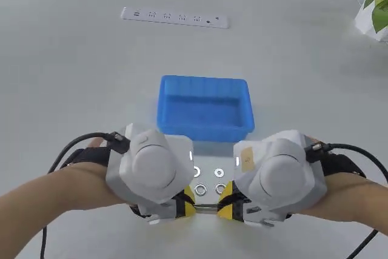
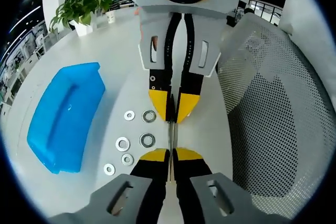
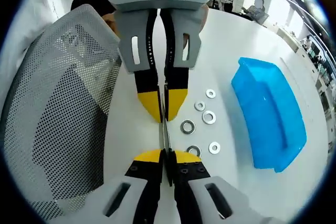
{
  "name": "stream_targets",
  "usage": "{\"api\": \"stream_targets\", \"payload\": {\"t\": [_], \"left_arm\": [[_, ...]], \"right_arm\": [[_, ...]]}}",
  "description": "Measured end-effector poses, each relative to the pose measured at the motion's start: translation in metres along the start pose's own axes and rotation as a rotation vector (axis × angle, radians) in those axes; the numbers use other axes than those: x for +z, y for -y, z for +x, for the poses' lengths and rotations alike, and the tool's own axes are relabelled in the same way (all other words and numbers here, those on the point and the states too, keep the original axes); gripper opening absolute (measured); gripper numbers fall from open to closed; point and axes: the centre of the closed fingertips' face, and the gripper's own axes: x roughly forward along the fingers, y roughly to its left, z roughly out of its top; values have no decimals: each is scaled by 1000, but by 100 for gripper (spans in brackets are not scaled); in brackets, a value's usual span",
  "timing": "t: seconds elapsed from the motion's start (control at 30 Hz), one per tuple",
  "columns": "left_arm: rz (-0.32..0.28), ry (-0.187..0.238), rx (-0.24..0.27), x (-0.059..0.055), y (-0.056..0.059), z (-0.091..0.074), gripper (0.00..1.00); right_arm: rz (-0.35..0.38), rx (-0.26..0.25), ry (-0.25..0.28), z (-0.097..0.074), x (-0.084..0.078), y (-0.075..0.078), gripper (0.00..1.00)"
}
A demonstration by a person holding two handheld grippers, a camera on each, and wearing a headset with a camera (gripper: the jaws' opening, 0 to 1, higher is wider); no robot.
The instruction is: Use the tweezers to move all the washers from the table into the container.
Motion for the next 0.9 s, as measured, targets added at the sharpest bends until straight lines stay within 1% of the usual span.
{"api": "stream_targets", "payload": {"t": [0.1, 0.17, 0.23, 0.27, 0.3, 0.33, 0.43, 0.53, 0.57, 0.63, 0.7, 0.8, 0.9], "left_arm": [[-11, 3, 1, 1, -3, -3, 7], [-4, 2, 2, 1, -3, -4, 7], [6, -4, -1, 1, -1, -5, 7], [9, -7, -1, 1, 0, -6, 7], [15, -21, -3, -1, 1, -7, 7], [22, -27, -2, -3, 2, -7, 7], [19, -33, 7, -5, 3, -15, 7], [12, -23, 16, -5, 4, -25, 7], [12, -18, 24, -4, 4, -29, 7], [13, -13, 32, -2, 4, -34, 7], [13, -6, 39, 1, 5, -41, 7], [0, 11, 33, 7, 7, -48, 7], [-1, 29, 37, 12, 8, -52, 7]], "right_arm": [[8, 6, 20, 0, 0, -1, 7], [-1, 1, 33, 0, 1, -2, 6], [-23, -10, 51, 1, 2, -4, 6], [-25, -17, 61, 1, 3, -4, 6], [-14, -19, 73, 2, 5, -5, 6], [-18, -27, 87, 2, 7, -6, 6], [-27, -50, 116, 3, 12, -7, 6], [-19, -61, 162, 2, 19, -9, 6], [-14, -71, 182, 2, 22, -8, 6], [-12, -82, 206, 1, 26, -8, 6], [-18, -91, 223, 0, 29, -8, 6], [-37, -106, 244, -2, 33, -10, 6], [-41, -114, 268, -5, 34, -9, 6]]}}
